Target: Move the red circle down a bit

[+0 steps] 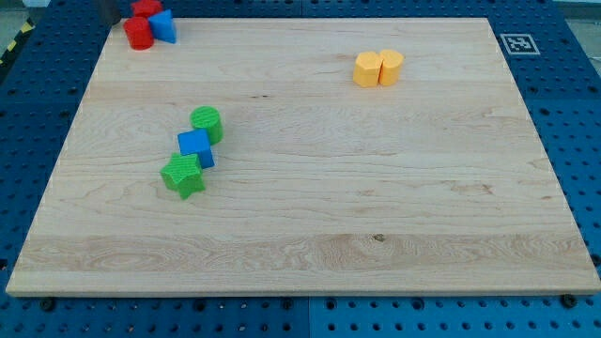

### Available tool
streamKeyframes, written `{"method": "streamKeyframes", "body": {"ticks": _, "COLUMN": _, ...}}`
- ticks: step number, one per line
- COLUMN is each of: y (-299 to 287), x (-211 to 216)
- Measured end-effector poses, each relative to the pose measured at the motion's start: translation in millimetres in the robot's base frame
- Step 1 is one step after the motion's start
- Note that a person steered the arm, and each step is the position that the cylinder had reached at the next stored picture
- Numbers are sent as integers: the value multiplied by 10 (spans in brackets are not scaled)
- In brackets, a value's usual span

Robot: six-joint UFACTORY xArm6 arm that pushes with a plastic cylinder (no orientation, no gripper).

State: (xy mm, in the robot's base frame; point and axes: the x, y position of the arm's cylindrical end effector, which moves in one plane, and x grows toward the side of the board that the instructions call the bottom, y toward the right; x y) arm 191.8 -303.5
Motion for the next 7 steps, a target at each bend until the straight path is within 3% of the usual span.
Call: {"method": "streamKeyframes", "body": {"ticks": 7, "y": 415, "x": 32}}
